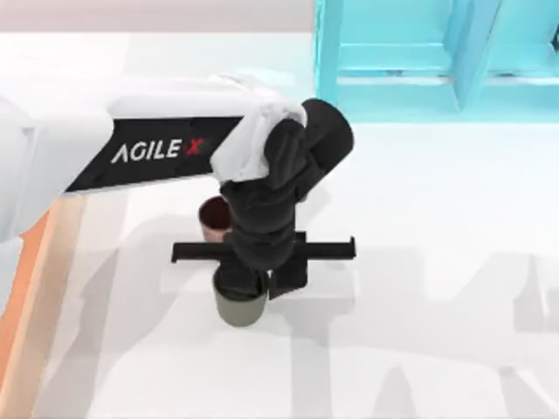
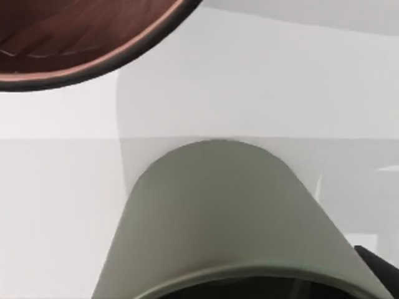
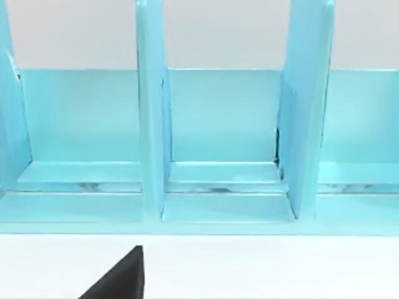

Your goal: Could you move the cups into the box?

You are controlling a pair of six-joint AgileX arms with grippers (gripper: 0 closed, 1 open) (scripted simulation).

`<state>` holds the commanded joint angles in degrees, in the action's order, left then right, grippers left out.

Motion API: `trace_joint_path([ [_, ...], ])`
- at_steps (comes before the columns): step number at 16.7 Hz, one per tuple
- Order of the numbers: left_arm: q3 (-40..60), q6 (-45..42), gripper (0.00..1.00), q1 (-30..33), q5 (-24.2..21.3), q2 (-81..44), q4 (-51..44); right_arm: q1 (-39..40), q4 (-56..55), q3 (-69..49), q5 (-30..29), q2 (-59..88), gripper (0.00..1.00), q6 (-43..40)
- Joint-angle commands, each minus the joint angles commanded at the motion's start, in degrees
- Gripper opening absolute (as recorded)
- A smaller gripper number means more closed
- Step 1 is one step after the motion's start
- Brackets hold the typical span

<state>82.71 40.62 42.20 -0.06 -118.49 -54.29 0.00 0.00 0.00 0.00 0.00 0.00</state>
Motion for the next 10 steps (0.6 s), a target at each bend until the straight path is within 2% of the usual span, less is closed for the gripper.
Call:
trace_joint_path([
  [5,0.0,-0.2,0.00,-0.2,0.0,0.2,-0.2,0.0,0.0,0.0,0.0,0.0,1.00,0.0],
  [10,0.0,-6.4,0.00,-7.0,0.1,8.8,-8.8,0.0,0.0,0.0,0.0,0.0,1.00,0.0],
])
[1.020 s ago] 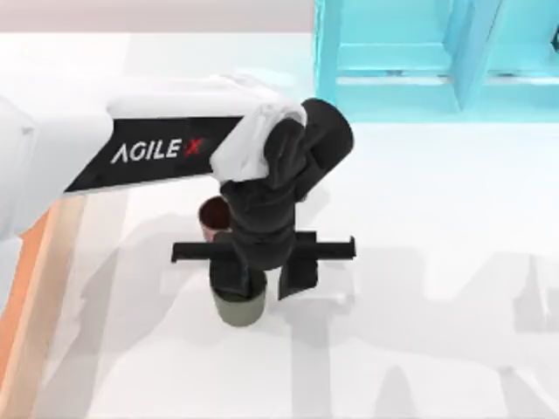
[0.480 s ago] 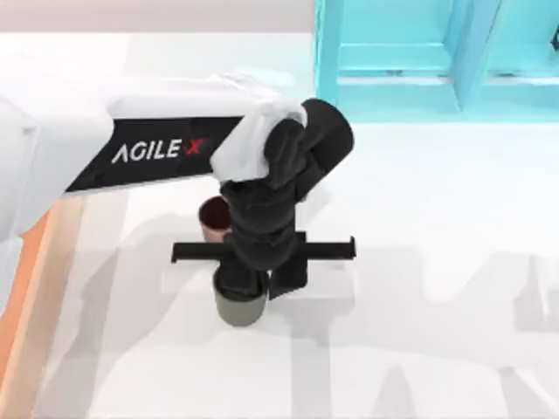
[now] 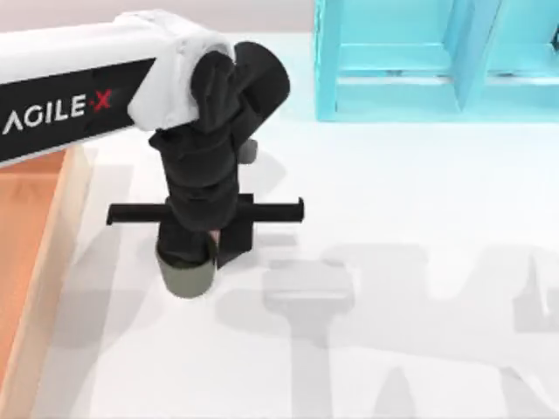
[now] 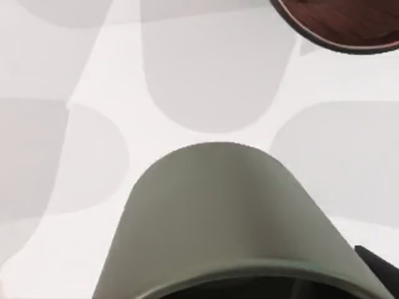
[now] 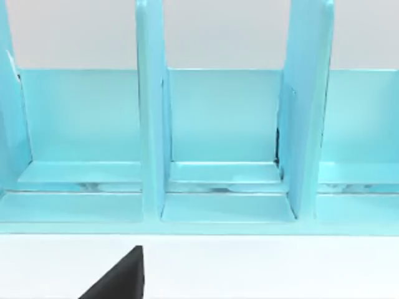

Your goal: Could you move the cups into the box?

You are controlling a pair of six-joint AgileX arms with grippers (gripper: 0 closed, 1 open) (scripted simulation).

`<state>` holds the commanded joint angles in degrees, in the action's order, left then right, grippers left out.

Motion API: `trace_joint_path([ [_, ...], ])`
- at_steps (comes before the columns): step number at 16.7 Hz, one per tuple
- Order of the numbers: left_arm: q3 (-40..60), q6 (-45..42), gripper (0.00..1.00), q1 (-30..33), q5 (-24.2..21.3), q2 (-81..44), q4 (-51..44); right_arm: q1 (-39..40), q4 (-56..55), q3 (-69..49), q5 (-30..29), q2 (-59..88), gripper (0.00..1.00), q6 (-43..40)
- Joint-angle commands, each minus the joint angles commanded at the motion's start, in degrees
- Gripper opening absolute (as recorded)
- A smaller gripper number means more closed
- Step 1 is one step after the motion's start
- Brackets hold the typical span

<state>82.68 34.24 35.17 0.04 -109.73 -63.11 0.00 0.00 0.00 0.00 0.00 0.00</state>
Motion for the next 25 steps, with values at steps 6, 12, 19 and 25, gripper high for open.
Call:
trace_joint_path([
  [6,0.1,-6.7,0.00,-6.3,0.0,8.3,-8.3,0.0,0.0,0.0,0.0,0.0,1.00,0.0],
  [12,-1.2,-10.4,0.00,-9.9,-0.2,10.4,-10.1,0.0,0.0,0.0,0.0,0.0,1.00,0.0],
  [19,-6.0,-33.7,0.00,-32.3,-2.1,19.0,-13.8,0.0,0.0,0.0,0.0,0.0,1.00,0.0],
  [25,-10.7,-52.2,0.00,-51.7,-3.6,28.2,-17.3,0.0,0.0,0.0,0.0,0.0,1.00,0.0],
])
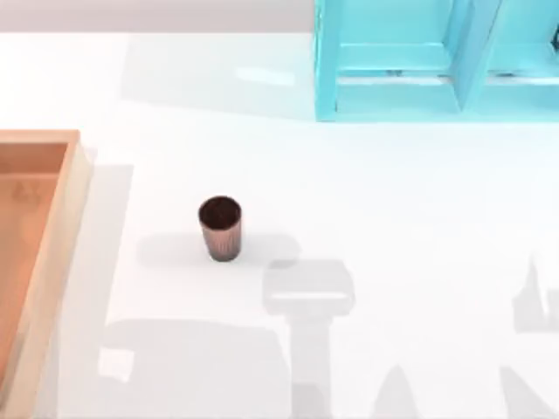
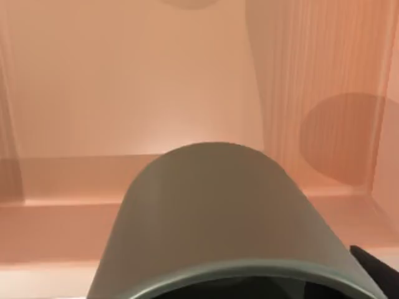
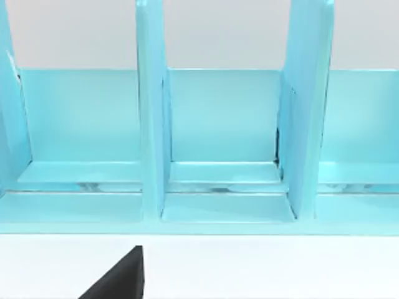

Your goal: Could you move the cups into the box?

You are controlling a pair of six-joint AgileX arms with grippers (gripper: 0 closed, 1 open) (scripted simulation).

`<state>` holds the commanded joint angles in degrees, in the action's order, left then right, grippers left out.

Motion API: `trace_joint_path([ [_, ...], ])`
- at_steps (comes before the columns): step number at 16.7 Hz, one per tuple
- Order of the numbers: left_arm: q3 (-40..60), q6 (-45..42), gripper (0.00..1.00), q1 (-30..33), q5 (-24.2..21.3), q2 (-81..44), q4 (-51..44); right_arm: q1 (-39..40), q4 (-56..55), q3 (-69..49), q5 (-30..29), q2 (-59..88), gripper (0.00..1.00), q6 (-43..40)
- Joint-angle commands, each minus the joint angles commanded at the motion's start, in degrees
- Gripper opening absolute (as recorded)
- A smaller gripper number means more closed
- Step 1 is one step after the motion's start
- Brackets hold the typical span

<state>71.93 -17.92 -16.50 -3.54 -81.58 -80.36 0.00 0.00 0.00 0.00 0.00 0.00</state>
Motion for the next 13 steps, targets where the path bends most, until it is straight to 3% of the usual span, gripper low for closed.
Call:
trace_joint_path([
  [7,-1.3,-1.6,0.00,-1.8,0.2,1.6,-0.3,0.0,0.0,0.0,0.0,0.0,1.00,0.0],
  [13,-10.6,-2.6,0.00,-3.2,0.1,0.9,9.9,0.0,0.0,0.0,0.0,0.0,1.00,0.0],
])
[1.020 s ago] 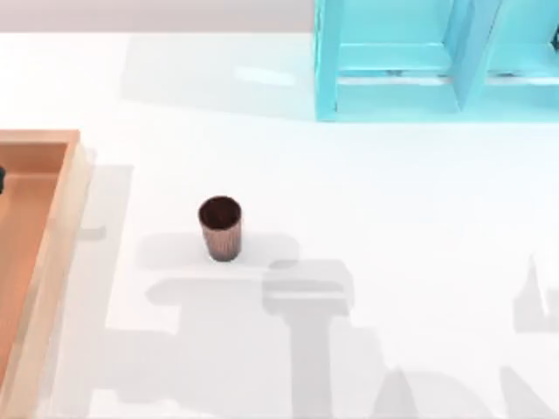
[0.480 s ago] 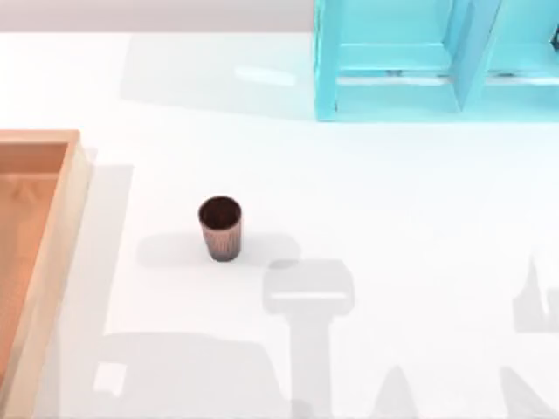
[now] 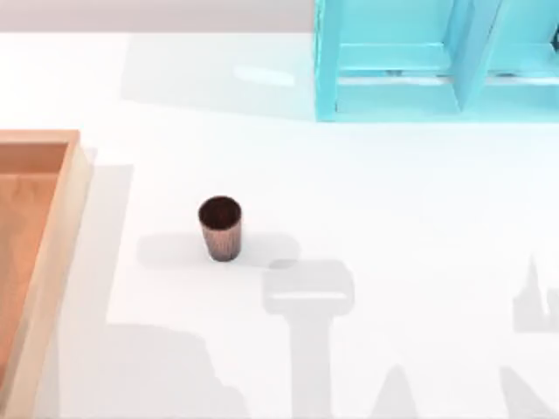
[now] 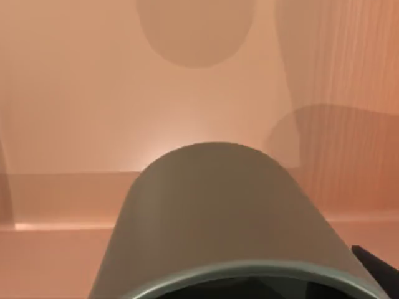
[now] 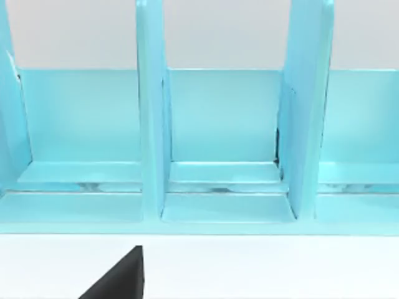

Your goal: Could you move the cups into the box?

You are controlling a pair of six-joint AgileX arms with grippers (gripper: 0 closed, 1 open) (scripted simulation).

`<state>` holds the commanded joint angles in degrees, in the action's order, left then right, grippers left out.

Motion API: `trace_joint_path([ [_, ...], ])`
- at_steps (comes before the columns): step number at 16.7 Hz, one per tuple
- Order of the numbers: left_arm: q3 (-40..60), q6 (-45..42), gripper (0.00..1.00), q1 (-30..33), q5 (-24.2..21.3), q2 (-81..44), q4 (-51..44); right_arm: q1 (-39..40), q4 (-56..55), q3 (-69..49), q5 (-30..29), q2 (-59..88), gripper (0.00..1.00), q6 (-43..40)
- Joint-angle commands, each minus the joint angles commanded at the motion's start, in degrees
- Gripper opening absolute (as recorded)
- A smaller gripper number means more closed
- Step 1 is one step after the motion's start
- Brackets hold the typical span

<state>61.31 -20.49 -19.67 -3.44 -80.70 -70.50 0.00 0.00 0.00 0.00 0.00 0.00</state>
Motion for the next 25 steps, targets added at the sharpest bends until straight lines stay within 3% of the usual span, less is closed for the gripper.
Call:
trace_joint_path([
  [7,-4.2,-0.7,0.00,-0.5,-0.1,-0.4,4.4,0.0,0.0,0.0,0.0,0.0,1.00,0.0],
  [20,-4.2,-0.7,0.98,-0.5,-0.1,-0.4,4.4,0.0,0.0,0.0,0.0,0.0,1.00,0.0],
  [25,-4.2,-0.7,1.00,-0.5,-0.1,-0.4,4.4,0.0,0.0,0.0,0.0,0.0,1.00,0.0],
])
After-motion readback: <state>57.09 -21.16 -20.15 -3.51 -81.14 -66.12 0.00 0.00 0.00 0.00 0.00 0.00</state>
